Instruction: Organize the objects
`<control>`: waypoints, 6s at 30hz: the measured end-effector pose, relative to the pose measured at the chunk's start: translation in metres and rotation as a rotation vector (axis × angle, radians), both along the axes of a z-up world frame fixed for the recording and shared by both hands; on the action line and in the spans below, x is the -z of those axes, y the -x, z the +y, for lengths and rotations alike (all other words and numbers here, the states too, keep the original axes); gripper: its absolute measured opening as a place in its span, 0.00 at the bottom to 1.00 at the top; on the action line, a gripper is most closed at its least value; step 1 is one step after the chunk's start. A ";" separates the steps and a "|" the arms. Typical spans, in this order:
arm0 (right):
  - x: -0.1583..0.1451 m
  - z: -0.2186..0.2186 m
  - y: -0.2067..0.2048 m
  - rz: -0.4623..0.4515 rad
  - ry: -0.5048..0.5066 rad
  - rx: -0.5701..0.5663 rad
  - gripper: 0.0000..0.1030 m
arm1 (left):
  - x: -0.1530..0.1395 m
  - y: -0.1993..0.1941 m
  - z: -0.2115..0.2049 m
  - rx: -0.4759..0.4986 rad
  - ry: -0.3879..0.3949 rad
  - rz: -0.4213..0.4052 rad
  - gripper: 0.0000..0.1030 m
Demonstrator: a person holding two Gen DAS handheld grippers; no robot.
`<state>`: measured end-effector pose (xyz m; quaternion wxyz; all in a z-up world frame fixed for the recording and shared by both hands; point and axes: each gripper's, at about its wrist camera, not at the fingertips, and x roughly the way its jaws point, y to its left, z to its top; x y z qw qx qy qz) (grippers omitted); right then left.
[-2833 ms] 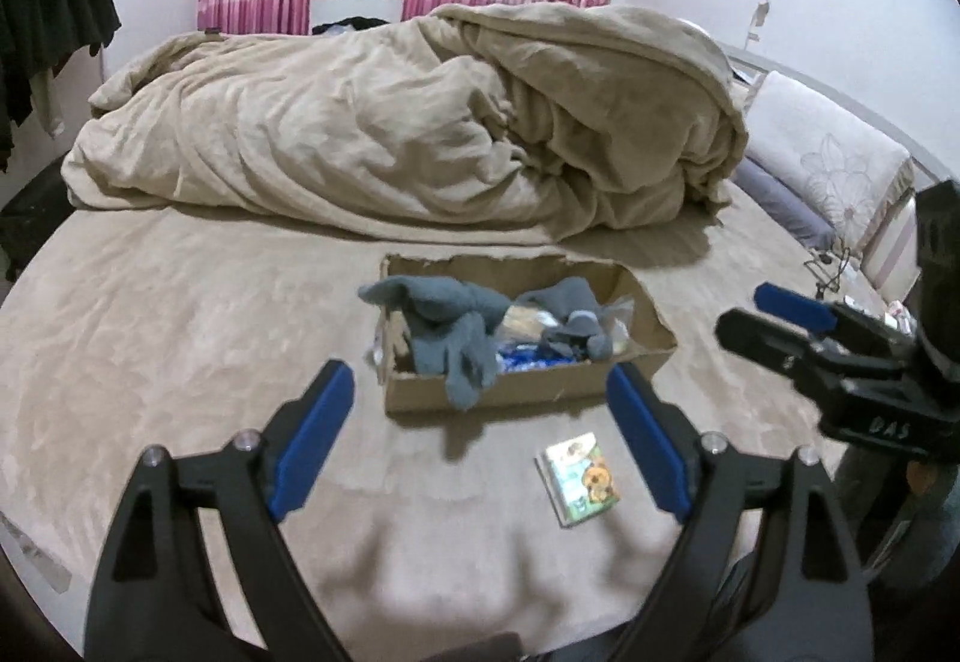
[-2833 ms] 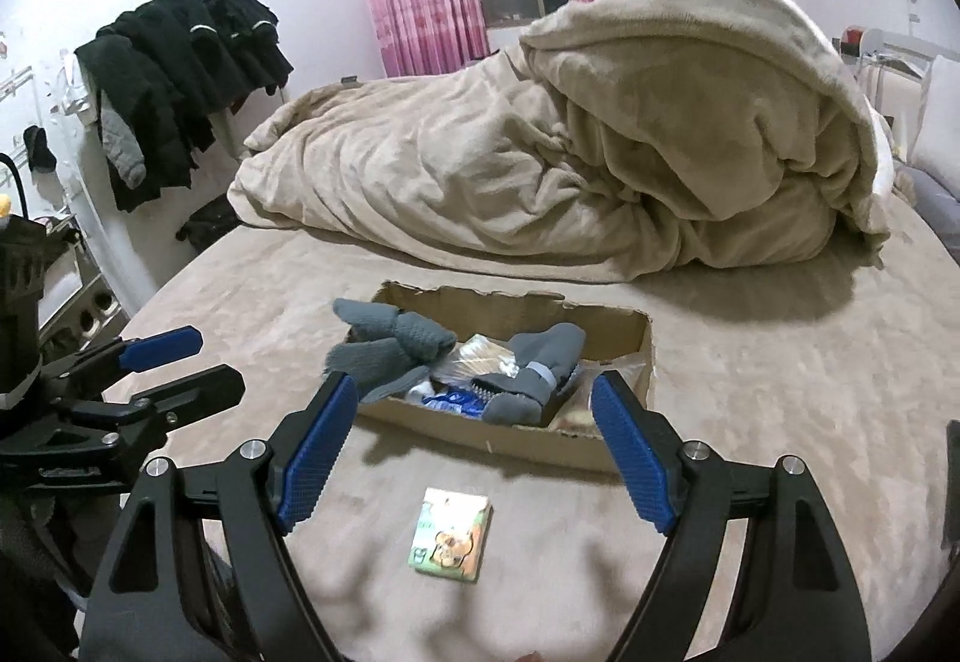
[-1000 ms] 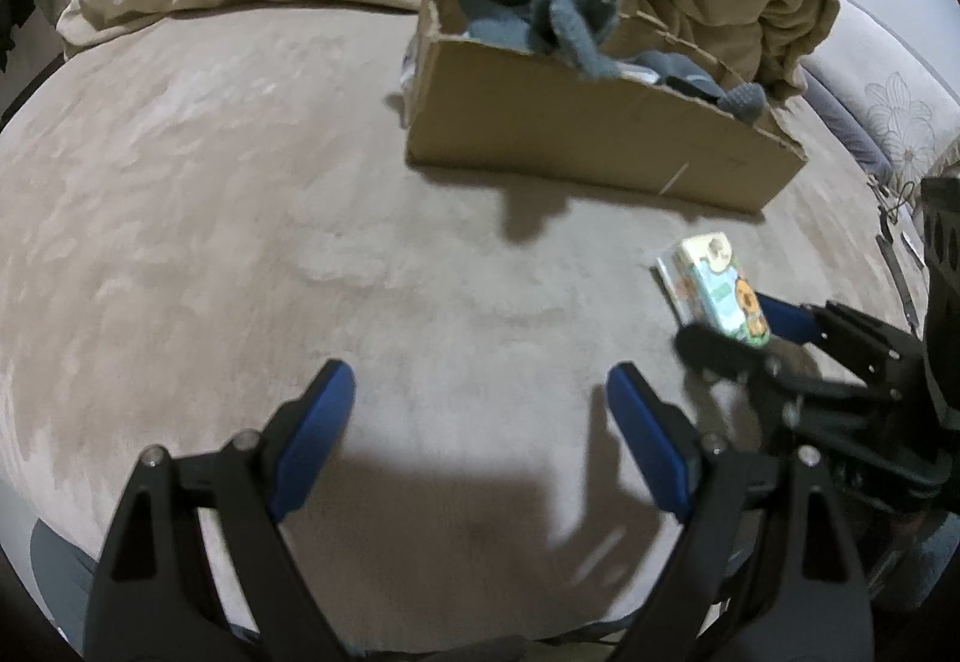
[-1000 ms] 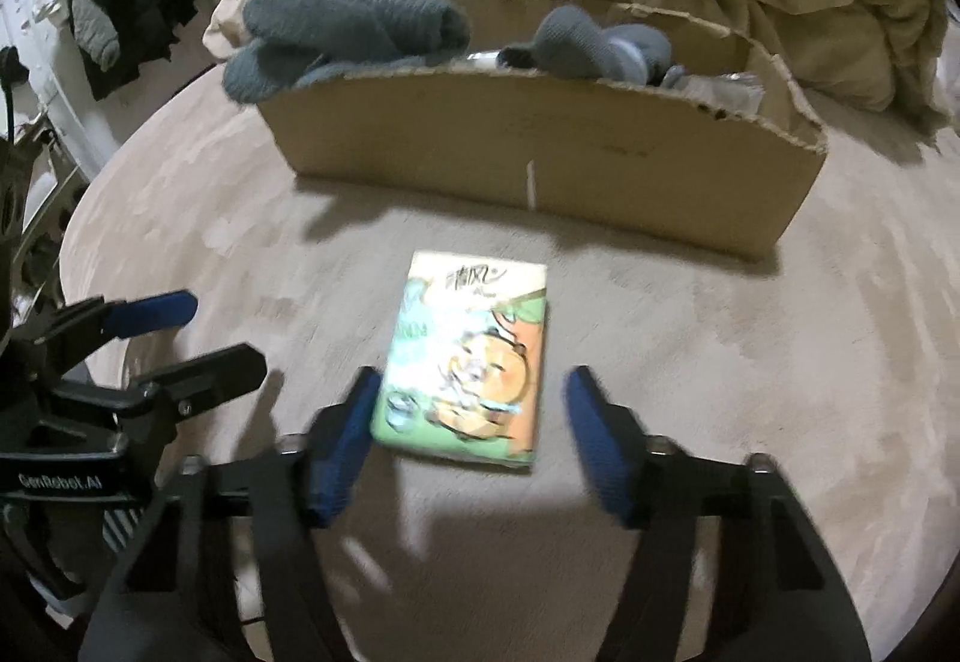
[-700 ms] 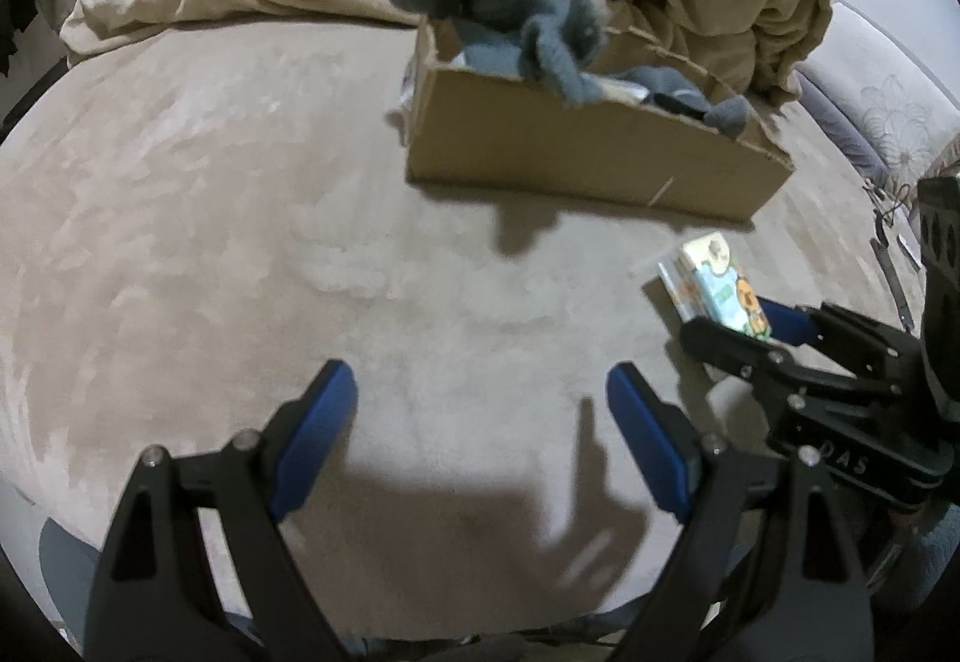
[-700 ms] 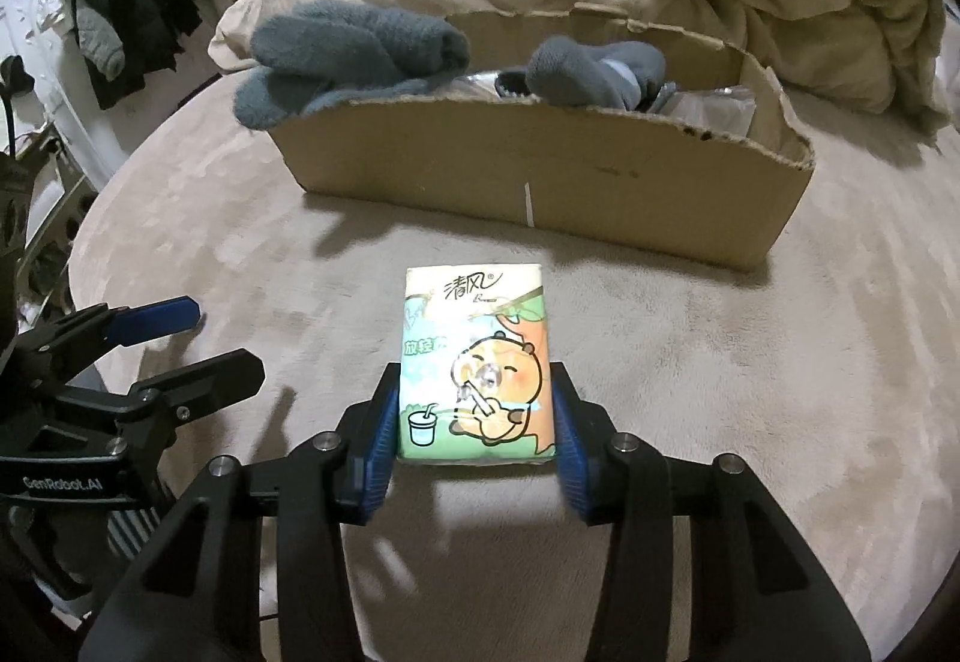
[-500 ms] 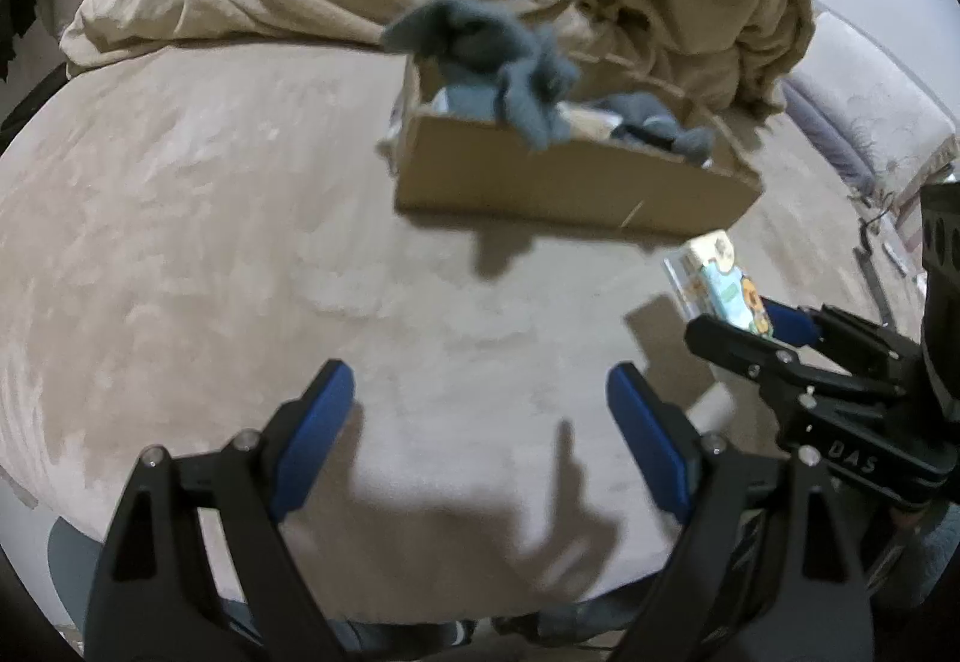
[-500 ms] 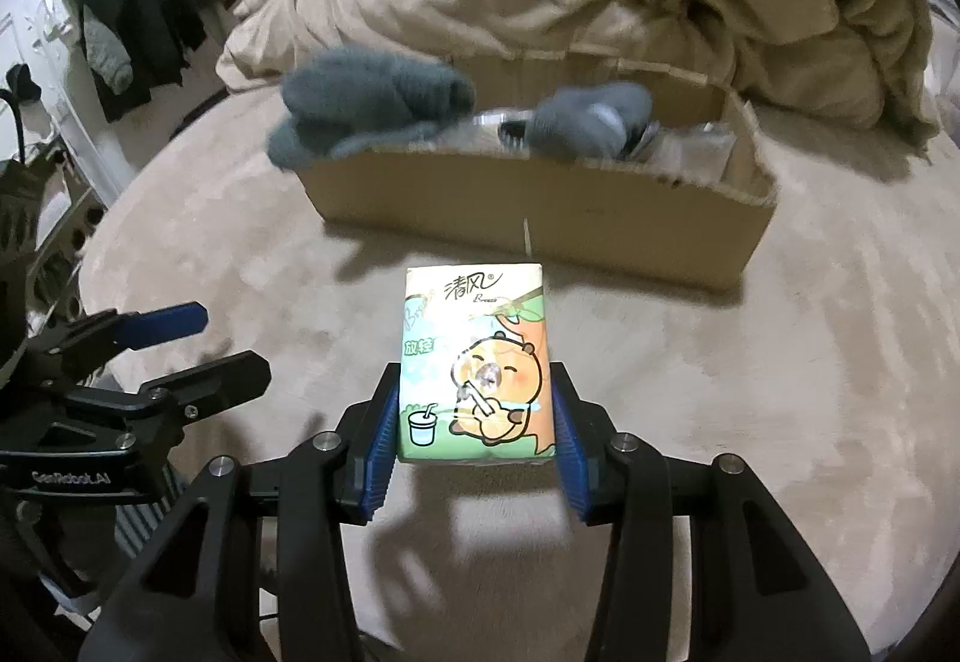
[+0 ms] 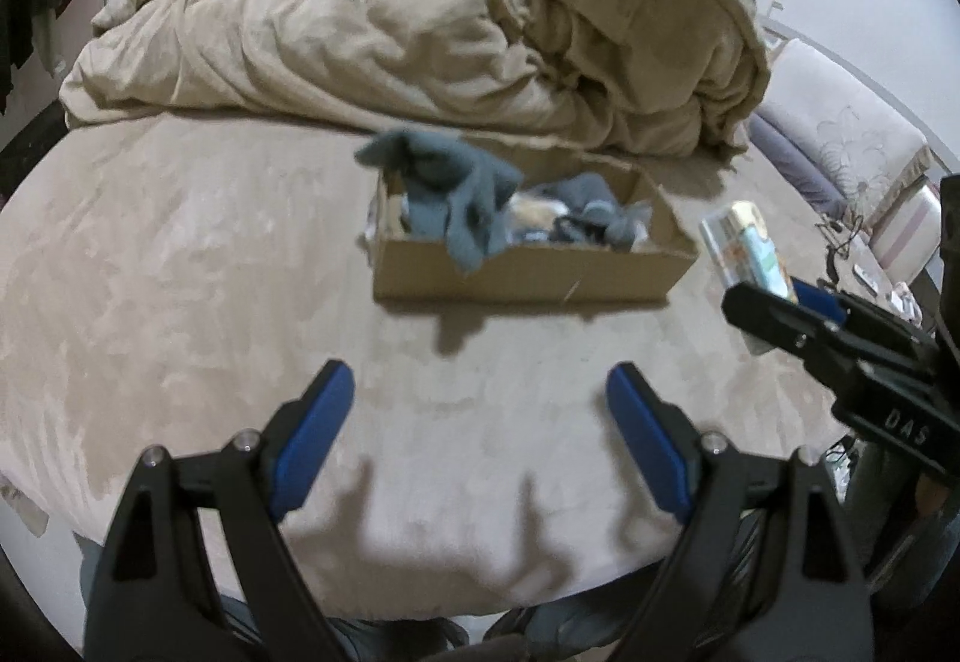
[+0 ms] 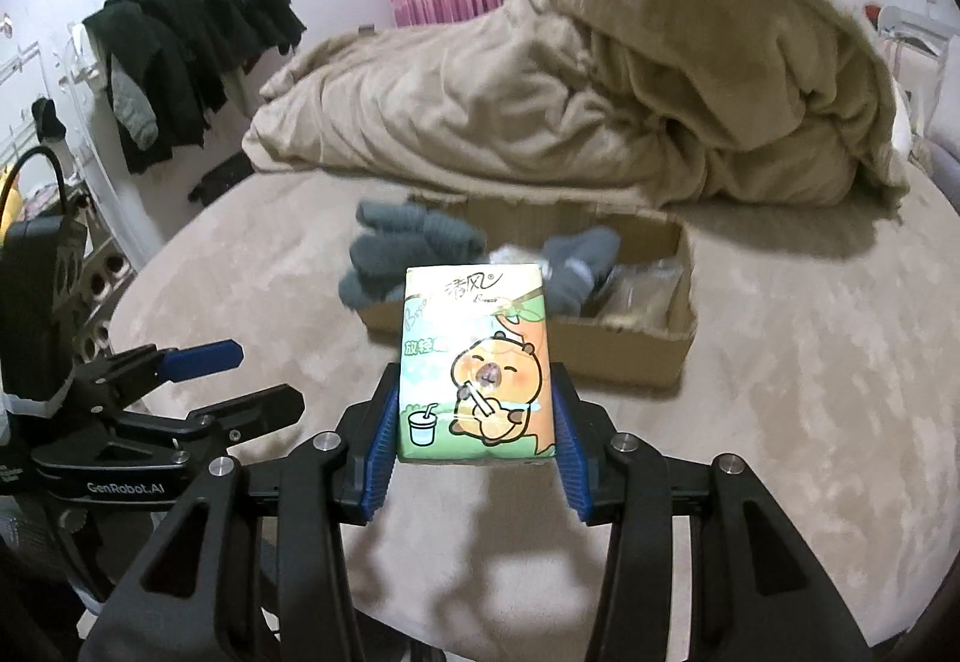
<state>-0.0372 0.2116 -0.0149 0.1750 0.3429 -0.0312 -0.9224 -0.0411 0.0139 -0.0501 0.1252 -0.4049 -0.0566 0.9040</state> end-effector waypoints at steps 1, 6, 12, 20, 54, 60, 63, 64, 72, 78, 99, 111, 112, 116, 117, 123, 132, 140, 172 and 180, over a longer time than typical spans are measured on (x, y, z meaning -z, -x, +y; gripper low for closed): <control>-0.005 0.001 0.001 0.012 0.000 0.003 0.46 | -0.006 0.000 -0.001 0.002 -0.005 0.013 0.85; -0.020 0.008 0.006 0.049 0.006 0.025 0.46 | -0.025 0.006 -0.003 0.000 -0.012 0.059 0.85; -0.032 0.009 0.020 0.076 0.003 0.028 0.46 | -0.036 0.022 -0.006 -0.001 -0.017 0.095 0.85; -0.026 -0.004 0.051 0.064 -0.006 0.013 0.46 | -0.033 0.052 -0.015 -0.012 -0.023 0.117 0.85; 0.069 -0.042 0.155 -0.114 -0.013 0.022 0.61 | 0.038 0.141 -0.038 -0.103 -0.049 0.018 0.85; 0.055 -0.038 0.140 -0.090 -0.008 0.029 0.79 | 0.018 0.123 -0.036 -0.100 -0.040 0.050 0.85; 0.046 -0.031 0.129 -0.075 0.001 0.037 0.79 | 0.008 0.111 -0.033 -0.096 -0.031 0.064 0.85; 0.042 -0.028 0.124 -0.070 0.003 0.040 0.79 | 0.005 0.106 -0.032 -0.094 -0.026 0.069 0.85; 0.019 -0.014 0.088 -0.039 0.011 0.053 0.79 | -0.011 0.069 -0.022 -0.078 0.000 0.081 0.85; 0.009 -0.003 0.057 -0.021 0.021 0.063 0.79 | -0.014 0.042 -0.015 -0.068 0.013 0.078 0.85; 0.012 0.011 -0.002 -0.016 0.018 0.083 0.79 | -0.005 -0.011 0.001 -0.085 0.061 0.056 0.85; 0.014 0.013 -0.003 -0.021 0.016 0.090 0.79 | -0.007 -0.014 -0.001 -0.088 0.067 0.068 0.85; 0.014 0.013 -0.003 -0.021 0.016 0.089 0.79 | -0.007 -0.014 0.000 -0.087 0.067 0.068 0.85; 0.014 0.013 -0.003 -0.021 0.016 0.090 0.79 | -0.007 -0.015 0.000 -0.086 0.068 0.069 0.85; 0.014 0.013 -0.003 -0.021 0.016 0.090 0.79 | -0.007 -0.015 0.000 -0.084 0.068 0.071 0.85; 0.013 0.012 -0.003 -0.021 0.016 0.090 0.79 | -0.009 -0.016 0.000 -0.082 0.067 0.075 0.85; 0.013 0.012 -0.003 -0.021 0.016 0.090 0.79 | -0.009 -0.016 0.000 -0.086 0.070 0.076 0.85; 0.013 0.012 -0.003 -0.021 0.015 0.090 0.79 | -0.011 -0.017 -0.003 -0.096 0.068 0.080 0.85; 0.013 0.011 -0.003 -0.021 0.014 0.090 0.79 | -0.013 -0.015 -0.006 -0.099 0.071 0.083 0.85; 0.013 0.012 -0.002 -0.022 0.014 0.088 0.79 | -0.013 -0.016 -0.006 -0.098 0.070 0.083 0.85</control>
